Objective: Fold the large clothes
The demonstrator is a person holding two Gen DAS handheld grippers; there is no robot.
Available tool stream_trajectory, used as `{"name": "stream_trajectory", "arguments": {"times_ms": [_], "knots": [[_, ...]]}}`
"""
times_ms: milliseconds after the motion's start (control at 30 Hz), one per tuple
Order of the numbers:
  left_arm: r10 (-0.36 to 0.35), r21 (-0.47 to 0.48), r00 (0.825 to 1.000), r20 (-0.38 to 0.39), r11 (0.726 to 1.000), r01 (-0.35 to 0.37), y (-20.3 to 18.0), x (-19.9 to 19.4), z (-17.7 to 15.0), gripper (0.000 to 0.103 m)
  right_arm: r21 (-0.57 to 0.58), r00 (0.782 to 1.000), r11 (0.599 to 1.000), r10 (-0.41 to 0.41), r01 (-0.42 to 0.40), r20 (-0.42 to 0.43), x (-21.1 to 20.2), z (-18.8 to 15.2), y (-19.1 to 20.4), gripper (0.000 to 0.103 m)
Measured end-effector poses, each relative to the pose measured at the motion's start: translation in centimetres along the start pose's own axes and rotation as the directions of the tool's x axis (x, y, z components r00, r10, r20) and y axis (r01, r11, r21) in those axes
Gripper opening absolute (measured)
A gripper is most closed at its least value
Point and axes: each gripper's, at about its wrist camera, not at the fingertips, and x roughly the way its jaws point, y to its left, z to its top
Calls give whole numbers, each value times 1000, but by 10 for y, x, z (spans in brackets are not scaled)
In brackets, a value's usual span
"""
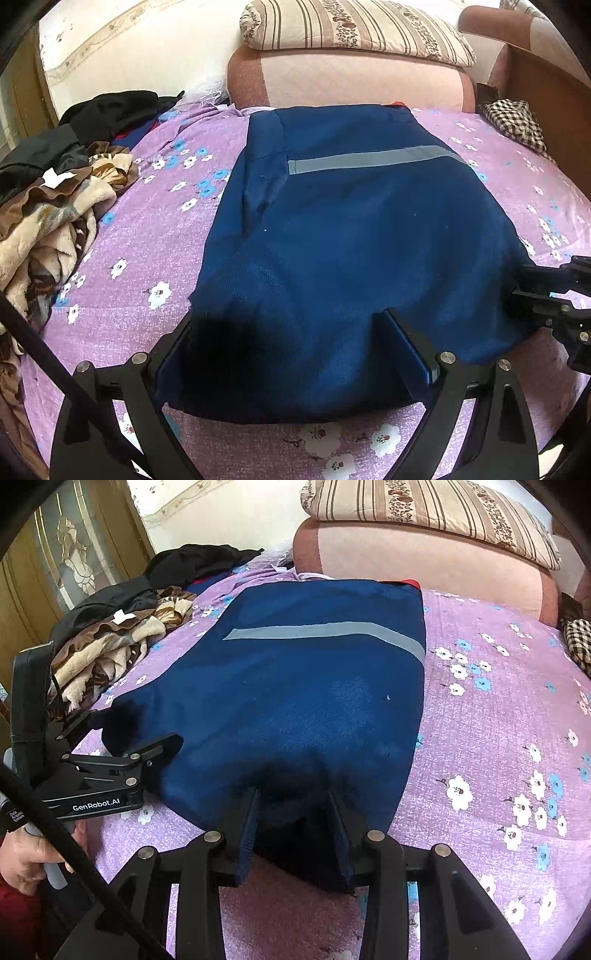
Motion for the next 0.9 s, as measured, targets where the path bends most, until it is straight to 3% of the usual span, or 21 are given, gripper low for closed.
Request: {"name": "stream_trajectory", "arguments": {"times_ms": [467, 900], "knots": [[38, 37, 999, 20, 999, -39, -5, -3, 0, 94, -34, 1000, 999, -26, 25, -16, -5, 5, 9, 47], [49, 47, 999, 21, 998, -50, -7, -2, 2, 94, -14, 1000, 1000, -1, 1, -3, -10, 27, 13, 48]]}}
